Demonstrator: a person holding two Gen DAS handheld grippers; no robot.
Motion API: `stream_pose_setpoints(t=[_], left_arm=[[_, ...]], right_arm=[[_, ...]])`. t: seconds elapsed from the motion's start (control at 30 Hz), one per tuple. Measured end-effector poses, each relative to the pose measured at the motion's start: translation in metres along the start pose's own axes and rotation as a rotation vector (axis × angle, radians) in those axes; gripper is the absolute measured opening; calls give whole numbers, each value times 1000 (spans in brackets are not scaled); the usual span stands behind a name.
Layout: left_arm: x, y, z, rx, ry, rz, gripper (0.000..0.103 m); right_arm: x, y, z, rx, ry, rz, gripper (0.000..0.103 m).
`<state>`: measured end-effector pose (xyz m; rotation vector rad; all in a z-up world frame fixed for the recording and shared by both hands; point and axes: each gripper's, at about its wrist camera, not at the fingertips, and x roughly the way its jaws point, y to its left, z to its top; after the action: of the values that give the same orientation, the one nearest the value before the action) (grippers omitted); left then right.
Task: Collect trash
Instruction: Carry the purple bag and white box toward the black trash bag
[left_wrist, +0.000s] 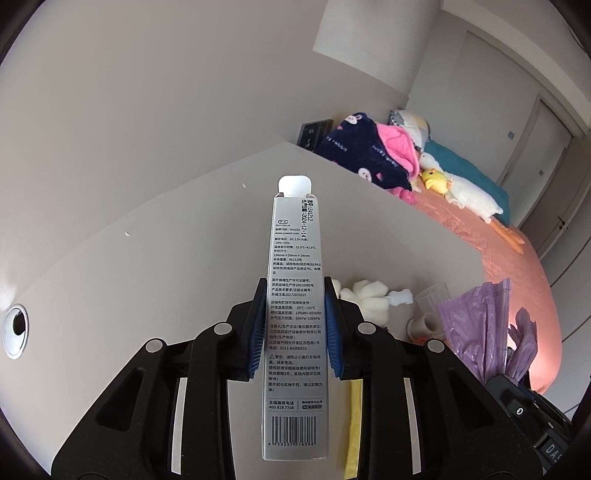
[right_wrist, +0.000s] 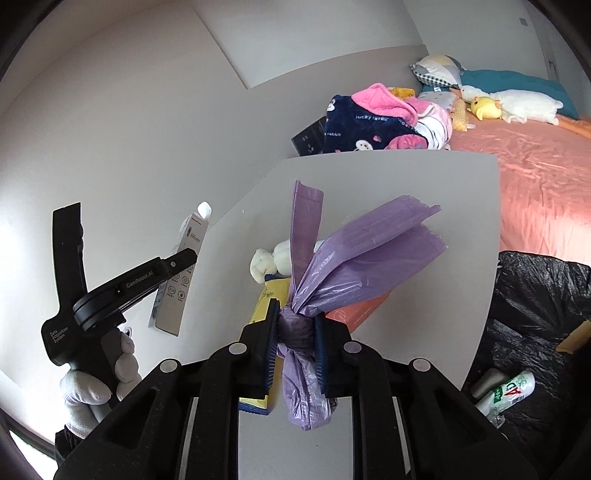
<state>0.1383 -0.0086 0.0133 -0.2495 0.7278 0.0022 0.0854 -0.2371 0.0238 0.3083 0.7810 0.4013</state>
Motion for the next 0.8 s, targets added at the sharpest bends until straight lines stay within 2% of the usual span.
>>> stream_pose_setpoints(t=[0.2, 0.8], left_arm=[[-17, -27, -2, 56, -37, -37, 27], [-24, -99, -19, 169, -32, -145, 27]], right_arm=[[-22, -10, 3, 12, -44, -26, 19], [-74, -45, 1, 72, -128, -81, 19]])
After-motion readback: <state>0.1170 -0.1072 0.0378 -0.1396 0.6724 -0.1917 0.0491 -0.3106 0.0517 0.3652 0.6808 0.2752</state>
